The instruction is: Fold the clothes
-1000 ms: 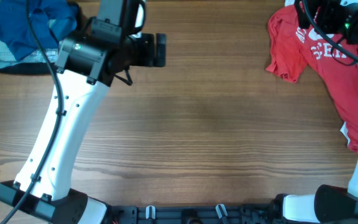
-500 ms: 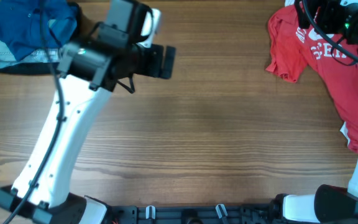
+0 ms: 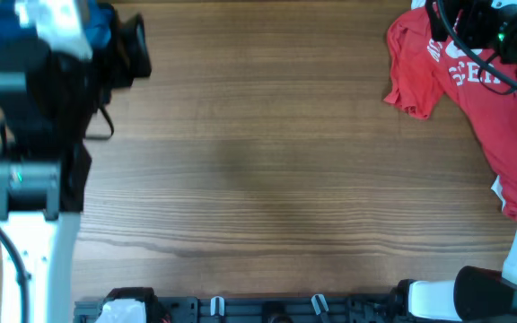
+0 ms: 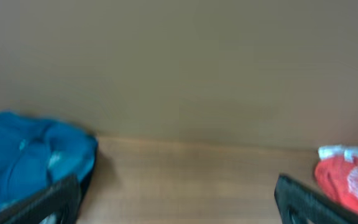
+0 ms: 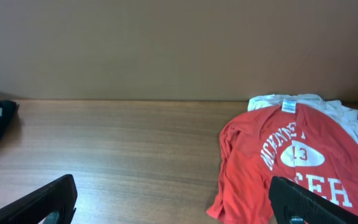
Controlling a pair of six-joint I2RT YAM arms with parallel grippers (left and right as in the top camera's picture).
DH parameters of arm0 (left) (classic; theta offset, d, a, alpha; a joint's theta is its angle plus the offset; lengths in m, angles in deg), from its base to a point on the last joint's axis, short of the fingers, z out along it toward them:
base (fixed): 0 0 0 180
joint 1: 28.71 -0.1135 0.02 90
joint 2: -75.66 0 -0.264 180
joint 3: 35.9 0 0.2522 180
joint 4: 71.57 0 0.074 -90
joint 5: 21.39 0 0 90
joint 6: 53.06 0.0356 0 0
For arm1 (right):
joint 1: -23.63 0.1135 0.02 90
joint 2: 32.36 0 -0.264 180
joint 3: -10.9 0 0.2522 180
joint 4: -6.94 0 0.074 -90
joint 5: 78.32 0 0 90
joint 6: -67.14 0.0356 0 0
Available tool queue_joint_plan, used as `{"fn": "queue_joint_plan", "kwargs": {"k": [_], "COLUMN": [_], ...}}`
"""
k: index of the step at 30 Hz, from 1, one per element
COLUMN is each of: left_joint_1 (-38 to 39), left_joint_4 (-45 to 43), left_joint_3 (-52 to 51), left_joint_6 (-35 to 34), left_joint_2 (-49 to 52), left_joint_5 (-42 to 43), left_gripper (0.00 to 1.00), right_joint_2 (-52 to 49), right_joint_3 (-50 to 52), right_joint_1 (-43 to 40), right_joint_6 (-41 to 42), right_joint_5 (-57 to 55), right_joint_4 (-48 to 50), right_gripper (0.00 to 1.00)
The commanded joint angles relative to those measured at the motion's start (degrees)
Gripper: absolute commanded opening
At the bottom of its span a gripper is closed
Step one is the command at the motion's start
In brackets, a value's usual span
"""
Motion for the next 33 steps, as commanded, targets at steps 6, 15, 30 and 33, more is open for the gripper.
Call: {"fn": "queue_joint_plan", "kwargs": {"k": [6, 15, 30, 33], "left_joint_1": [-8.11, -10.45, -10.29, -10.08], "left_joint_4": [-23.32, -29.31, -20.87, -19.8], "left_joint_3": [-44.26, -65.26, -68.5, -69.13], "left_joint_6": [-3.06, -3.02, -6.1, -6.05], "left_joint_2": [-26.21, -50.42, -61.92, -63.39], "left_joint_5": [8.02, 7.28, 1.09, 1.05], "left_gripper": [1.0, 1.0, 1.0, 1.0], "right_joint_2": [-0.83, -0.83, -0.83, -0.83], "right_joint_3": [-0.26, -0.26, -0.26, -0.26], "right_joint_1": [0.28, 0.28, 0.28, 0.28], "right_joint_6": [-1.11, -1.14, -1.14, -1.11], "right_joint_5": [-0.39, -0.39, -0.37, -0.37], "right_joint_4": [0.09, 0.09, 0.09, 0.09], "right_gripper": [1.0, 1.0, 1.0, 1.0]}}
